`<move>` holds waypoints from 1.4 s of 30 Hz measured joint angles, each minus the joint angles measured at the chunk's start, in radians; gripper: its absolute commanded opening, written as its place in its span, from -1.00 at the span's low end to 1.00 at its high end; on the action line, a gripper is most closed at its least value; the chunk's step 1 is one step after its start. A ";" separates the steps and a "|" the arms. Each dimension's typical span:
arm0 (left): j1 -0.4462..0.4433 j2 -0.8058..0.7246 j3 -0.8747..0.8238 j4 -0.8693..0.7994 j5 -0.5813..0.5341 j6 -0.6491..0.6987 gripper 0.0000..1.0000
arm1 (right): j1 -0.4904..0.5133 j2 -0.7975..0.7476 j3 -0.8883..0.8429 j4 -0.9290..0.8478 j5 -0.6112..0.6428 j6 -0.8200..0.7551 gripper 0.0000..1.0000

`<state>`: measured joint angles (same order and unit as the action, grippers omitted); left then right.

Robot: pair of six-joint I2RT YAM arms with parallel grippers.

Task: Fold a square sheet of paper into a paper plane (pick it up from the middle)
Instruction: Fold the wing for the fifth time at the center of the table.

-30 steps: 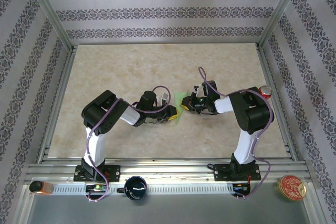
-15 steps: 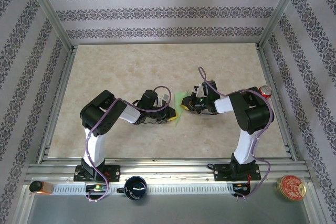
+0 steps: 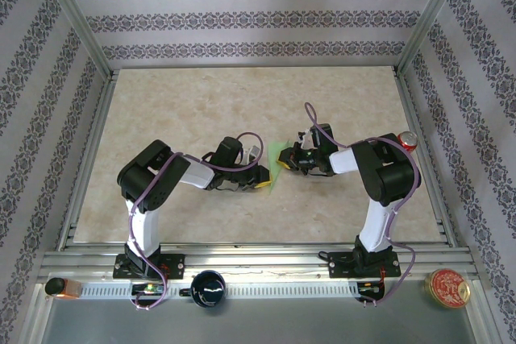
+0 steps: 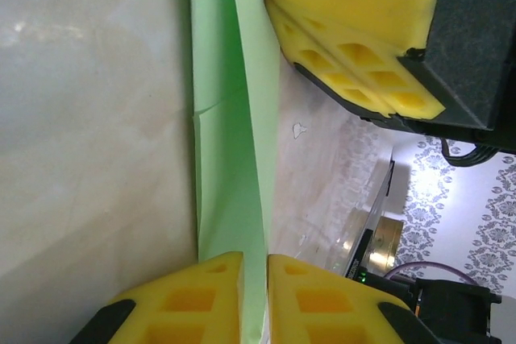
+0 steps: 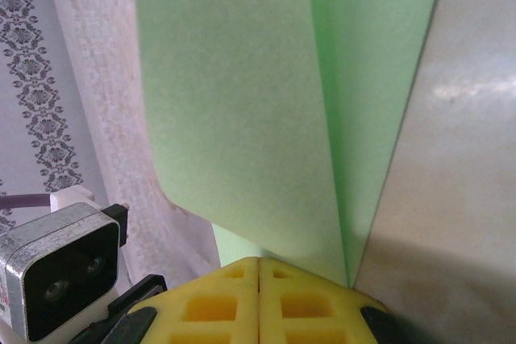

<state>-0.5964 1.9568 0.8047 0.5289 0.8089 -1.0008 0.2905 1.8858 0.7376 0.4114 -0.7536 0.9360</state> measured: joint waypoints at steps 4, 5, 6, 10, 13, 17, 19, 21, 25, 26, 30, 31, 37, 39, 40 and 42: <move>0.000 0.000 0.007 -0.037 -0.001 0.016 -0.85 | 0.000 0.000 0.000 0.000 0.000 0.000 -0.83; 0.000 0.000 0.009 -0.044 -0.001 0.021 -0.89 | 0.000 0.000 0.000 0.000 0.000 0.000 -0.83; 0.000 0.000 0.013 -0.053 -0.001 0.027 -0.90 | 0.000 0.000 0.000 -0.001 0.000 0.000 -0.83; -0.002 -0.002 0.025 -0.085 -0.001 0.049 -0.76 | 0.000 0.000 0.000 -0.001 0.000 0.000 -0.83; -0.005 -0.008 0.029 -0.095 0.000 0.060 -0.66 | 0.000 0.000 0.000 -0.002 0.001 0.000 -0.83; -0.006 -0.011 0.034 -0.102 0.010 0.072 -0.59 | 0.000 0.000 0.002 -0.007 0.001 0.000 -0.83; -0.006 -0.011 0.038 -0.107 0.014 0.079 -0.59 | 0.000 0.000 0.004 -0.010 0.001 0.000 -0.83; -0.006 -0.011 0.043 -0.120 0.014 0.086 -0.61 | 0.001 0.000 0.005 -0.012 0.002 0.000 -0.83; -0.006 -0.011 0.058 -0.173 0.009 0.116 -0.76 | 0.002 0.000 0.007 -0.017 0.004 0.000 -0.83; -0.007 -0.011 0.061 -0.184 0.006 0.123 -0.79 | 0.002 0.000 0.007 -0.018 0.004 0.000 -0.83; -0.010 -0.011 0.066 -0.208 -0.002 0.139 -0.85 | 0.002 0.000 0.008 -0.019 0.004 0.000 -0.83; -0.010 -0.011 0.066 -0.209 -0.002 0.142 -0.85 | 0.002 0.000 0.008 -0.021 0.004 0.000 -0.83; -0.011 -0.013 0.075 -0.236 -0.010 0.161 -0.84 | 0.002 0.000 0.012 -0.029 0.004 0.000 -0.83; -0.015 -0.021 0.080 -0.262 -0.020 0.174 -0.75 | 0.002 0.000 0.015 -0.035 0.005 -0.001 -0.83; -0.019 -0.029 0.083 -0.280 -0.028 0.182 -0.75 | 0.002 0.000 0.016 -0.038 0.005 -0.001 -0.83; -0.024 -0.043 0.084 -0.320 -0.040 0.193 -0.73 | 0.002 0.000 0.018 -0.043 0.005 -0.002 -0.83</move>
<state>-0.6209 1.9133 0.8886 0.2085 0.7689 -0.8074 0.2924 1.8858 0.7559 0.3687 -0.7483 0.9344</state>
